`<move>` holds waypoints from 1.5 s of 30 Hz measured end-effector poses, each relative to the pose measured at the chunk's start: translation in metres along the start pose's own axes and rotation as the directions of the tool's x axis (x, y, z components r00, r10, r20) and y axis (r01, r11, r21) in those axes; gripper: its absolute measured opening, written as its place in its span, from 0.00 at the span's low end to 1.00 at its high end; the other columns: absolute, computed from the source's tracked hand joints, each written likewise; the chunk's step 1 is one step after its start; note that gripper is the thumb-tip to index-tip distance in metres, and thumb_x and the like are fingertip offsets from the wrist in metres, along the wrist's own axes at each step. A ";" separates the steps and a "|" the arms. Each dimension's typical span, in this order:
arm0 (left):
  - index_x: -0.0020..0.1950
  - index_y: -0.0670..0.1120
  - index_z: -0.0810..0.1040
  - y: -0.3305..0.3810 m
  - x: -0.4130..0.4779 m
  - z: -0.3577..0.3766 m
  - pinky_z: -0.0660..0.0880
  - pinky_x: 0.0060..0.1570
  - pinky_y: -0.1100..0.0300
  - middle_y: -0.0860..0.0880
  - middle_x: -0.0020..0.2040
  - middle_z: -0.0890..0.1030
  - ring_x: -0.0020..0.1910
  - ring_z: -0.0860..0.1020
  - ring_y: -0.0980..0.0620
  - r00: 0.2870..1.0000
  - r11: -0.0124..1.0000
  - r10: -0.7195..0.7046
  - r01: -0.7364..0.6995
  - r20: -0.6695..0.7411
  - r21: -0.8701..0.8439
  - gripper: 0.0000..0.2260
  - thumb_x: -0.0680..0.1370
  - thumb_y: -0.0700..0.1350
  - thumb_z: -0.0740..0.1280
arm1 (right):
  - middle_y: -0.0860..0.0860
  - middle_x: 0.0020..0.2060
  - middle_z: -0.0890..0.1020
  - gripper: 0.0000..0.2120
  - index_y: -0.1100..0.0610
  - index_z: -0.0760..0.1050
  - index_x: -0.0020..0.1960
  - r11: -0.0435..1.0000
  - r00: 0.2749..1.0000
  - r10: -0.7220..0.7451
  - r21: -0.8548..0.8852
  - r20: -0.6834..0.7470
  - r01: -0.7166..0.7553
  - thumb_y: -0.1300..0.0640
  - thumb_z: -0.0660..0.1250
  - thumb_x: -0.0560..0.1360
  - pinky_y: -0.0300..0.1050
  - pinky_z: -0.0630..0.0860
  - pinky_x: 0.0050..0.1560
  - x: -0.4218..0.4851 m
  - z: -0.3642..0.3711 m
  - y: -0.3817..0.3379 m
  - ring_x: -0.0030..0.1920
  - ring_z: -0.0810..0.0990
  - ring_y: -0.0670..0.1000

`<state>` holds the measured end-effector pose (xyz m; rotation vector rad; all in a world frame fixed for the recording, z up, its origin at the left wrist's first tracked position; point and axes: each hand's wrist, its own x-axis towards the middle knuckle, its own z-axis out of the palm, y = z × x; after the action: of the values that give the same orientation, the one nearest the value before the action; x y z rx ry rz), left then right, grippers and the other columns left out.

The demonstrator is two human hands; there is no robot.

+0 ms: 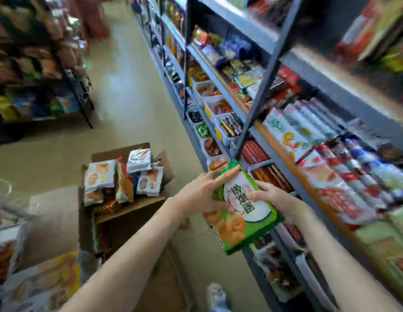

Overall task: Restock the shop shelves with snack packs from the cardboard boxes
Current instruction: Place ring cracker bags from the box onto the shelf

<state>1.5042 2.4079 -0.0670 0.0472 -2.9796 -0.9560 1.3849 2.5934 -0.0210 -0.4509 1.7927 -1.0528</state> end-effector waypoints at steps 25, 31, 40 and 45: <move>0.74 0.64 0.60 0.502 -0.063 0.127 0.76 0.58 0.61 0.63 0.66 0.72 0.62 0.74 0.65 0.899 0.439 0.309 -0.423 -0.309 -0.793 0.40 0.67 0.54 0.77 | 0.34 0.51 0.82 0.12 0.43 0.74 0.56 0.877 0.381 -0.290 -0.084 -0.878 0.473 0.56 0.65 0.76 0.36 0.73 0.56 -0.560 -0.070 0.152 0.55 0.79 0.36; 0.74 0.70 0.53 0.589 -0.091 0.176 0.75 0.61 0.55 0.58 0.67 0.71 0.63 0.73 0.64 0.862 0.567 0.433 -0.488 -0.264 -0.663 0.40 0.69 0.60 0.74 | 0.44 0.58 0.81 0.20 0.43 0.74 0.59 0.861 0.274 -0.237 -0.072 -0.932 0.503 0.51 0.70 0.68 0.44 0.75 0.58 -0.634 -0.081 0.211 0.57 0.80 0.44; 0.77 0.61 0.47 0.691 -0.069 0.212 0.66 0.42 0.62 0.48 0.57 0.72 0.48 0.76 0.48 0.765 0.689 0.552 -0.642 -0.331 -0.336 0.36 0.79 0.43 0.66 | 0.35 0.58 0.75 0.23 0.44 0.64 0.69 0.872 -0.036 -0.213 -0.206 -0.976 0.444 0.56 0.67 0.77 0.30 0.73 0.53 -0.683 -0.134 0.243 0.53 0.74 0.27; 0.74 0.65 0.43 0.723 -0.029 0.229 0.71 0.42 0.54 0.44 0.55 0.71 0.44 0.76 0.45 0.762 0.692 0.548 -0.644 -0.344 -0.326 0.36 0.80 0.40 0.63 | 0.37 0.65 0.67 0.42 0.44 0.51 0.75 0.954 0.032 -0.200 -0.188 -0.979 0.232 0.54 0.74 0.72 0.43 0.64 0.66 -0.687 -0.171 0.240 0.64 0.67 0.39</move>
<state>1.5106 3.1299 0.1675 -0.7340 -2.2392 -1.3400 1.5864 3.2810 0.1907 0.2031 3.0224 -1.8960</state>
